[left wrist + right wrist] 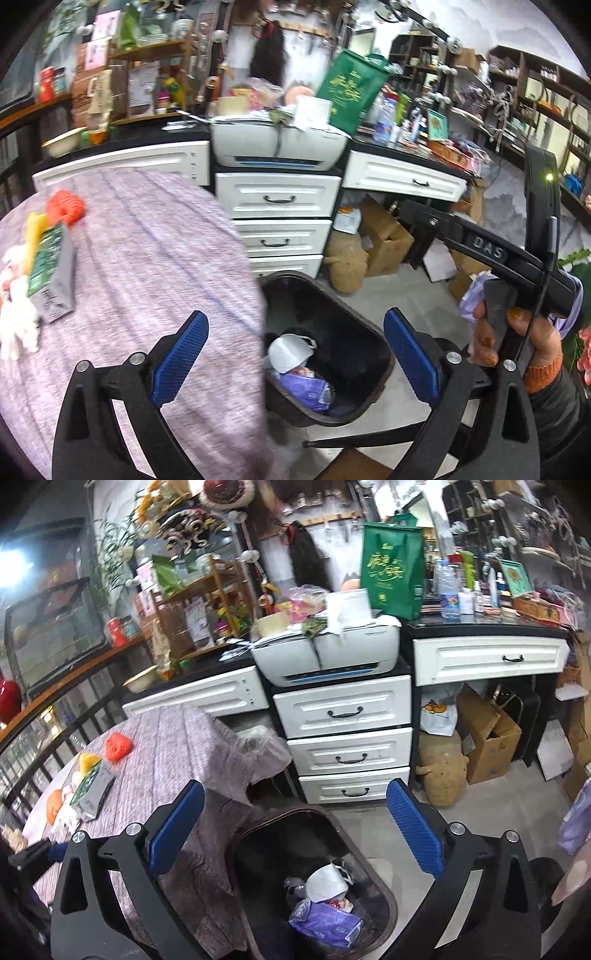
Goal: Collect trash
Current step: 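Move both tools back to the table and reach for the orange peel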
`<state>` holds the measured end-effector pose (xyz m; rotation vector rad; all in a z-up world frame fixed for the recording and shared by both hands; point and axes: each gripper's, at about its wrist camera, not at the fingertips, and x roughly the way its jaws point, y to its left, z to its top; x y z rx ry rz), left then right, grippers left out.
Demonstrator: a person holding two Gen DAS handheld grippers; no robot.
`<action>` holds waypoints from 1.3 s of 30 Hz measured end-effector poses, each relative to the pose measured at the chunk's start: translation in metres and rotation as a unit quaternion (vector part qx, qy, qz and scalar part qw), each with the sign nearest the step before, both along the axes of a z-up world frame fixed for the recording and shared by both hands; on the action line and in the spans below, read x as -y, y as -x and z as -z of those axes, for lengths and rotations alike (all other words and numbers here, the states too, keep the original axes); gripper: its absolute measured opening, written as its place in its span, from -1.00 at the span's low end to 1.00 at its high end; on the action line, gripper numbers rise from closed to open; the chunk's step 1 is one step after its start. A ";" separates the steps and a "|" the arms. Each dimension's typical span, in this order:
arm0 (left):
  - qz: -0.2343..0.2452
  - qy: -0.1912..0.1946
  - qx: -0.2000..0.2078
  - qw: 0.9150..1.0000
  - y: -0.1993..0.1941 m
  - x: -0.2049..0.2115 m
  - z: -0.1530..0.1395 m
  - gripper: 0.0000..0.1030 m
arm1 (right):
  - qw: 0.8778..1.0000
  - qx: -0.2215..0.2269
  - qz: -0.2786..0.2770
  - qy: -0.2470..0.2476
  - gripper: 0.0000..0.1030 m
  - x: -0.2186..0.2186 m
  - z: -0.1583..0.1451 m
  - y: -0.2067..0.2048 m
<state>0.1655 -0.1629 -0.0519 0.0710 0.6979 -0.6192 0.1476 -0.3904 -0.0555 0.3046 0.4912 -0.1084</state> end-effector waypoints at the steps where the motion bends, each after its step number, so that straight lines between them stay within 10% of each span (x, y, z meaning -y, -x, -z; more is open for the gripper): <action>1: -0.006 0.000 0.000 1.000 0.000 -0.007 -0.001 0.85 | 1.000 -0.001 -0.006 0.005 0.89 -0.006 -0.001 -0.001; 22: -0.190 -0.034 0.014 0.981 -0.013 -0.190 0.003 0.86 | 0.980 -0.073 -0.180 0.041 0.89 -0.160 -0.001 -0.055; 39: -0.244 0.075 -0.086 0.963 -0.086 -0.310 0.009 0.28 | 0.957 -0.075 -0.274 0.052 0.89 -0.269 -0.011 -0.098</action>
